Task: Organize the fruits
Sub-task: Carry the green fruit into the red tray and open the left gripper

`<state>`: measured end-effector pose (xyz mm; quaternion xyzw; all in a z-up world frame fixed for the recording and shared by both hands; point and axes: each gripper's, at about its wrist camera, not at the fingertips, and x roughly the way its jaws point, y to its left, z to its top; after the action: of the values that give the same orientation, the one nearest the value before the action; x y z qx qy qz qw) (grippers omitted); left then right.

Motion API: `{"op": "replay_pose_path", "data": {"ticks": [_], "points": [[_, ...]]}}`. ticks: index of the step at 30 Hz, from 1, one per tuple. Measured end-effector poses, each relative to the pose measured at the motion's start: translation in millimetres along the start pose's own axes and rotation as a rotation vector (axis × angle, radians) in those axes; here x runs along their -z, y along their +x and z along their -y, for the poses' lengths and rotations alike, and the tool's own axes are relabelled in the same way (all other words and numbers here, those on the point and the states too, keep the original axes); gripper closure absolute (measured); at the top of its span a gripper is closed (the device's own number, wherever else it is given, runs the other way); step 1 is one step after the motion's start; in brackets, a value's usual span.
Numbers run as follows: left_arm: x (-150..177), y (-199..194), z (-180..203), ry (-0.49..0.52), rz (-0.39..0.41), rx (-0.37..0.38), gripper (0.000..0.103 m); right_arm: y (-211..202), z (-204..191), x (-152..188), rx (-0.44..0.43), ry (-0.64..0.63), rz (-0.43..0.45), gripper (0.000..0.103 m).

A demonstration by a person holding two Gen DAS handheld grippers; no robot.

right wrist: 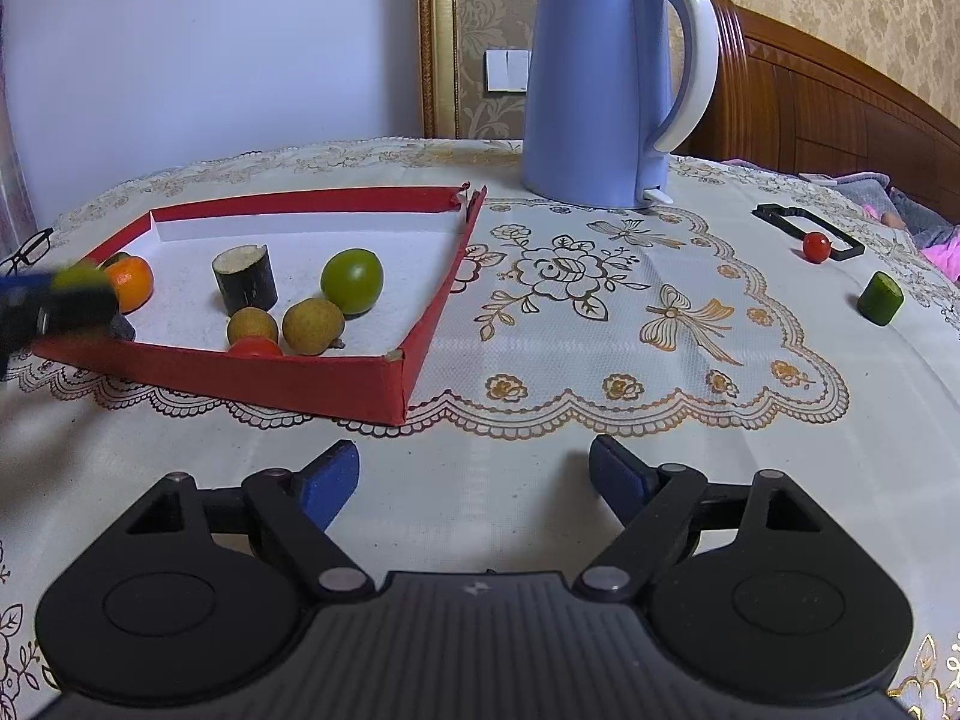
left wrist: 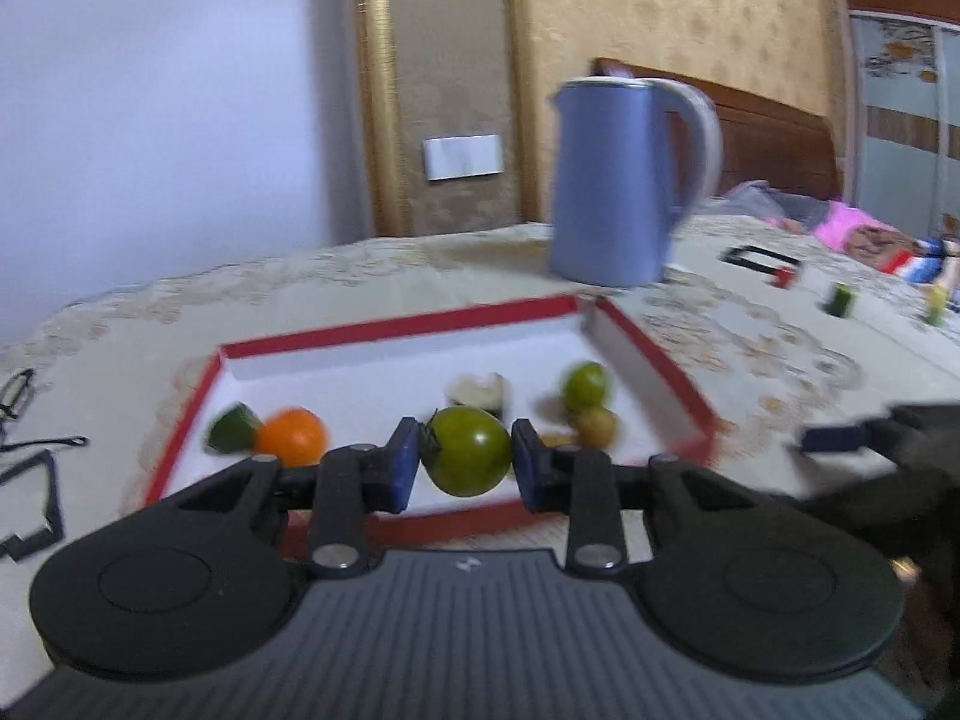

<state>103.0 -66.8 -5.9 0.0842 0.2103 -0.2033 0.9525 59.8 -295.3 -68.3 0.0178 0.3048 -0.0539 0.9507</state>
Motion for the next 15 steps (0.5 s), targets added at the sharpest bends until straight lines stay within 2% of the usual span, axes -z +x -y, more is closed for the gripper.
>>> {"op": "replay_pose_path", "data": {"ticks": [3,8,11,15], "points": [[-7,24,-11,-0.024,-0.024,-0.069,0.073,0,0,0,0.000,0.000,0.000,0.019],[-6,56,-25,-0.079,-0.072,-0.143,0.073,0,0,0,0.000,0.000,0.000,0.019],[-2,67,-29,-0.102,-0.094,-0.160,0.073,0,0,0,0.000,-0.001,0.000,0.019],[1,75,-26,-0.083,-0.094,-0.191,0.073,0,0,0,0.001,-0.001,0.000,0.019]]}}
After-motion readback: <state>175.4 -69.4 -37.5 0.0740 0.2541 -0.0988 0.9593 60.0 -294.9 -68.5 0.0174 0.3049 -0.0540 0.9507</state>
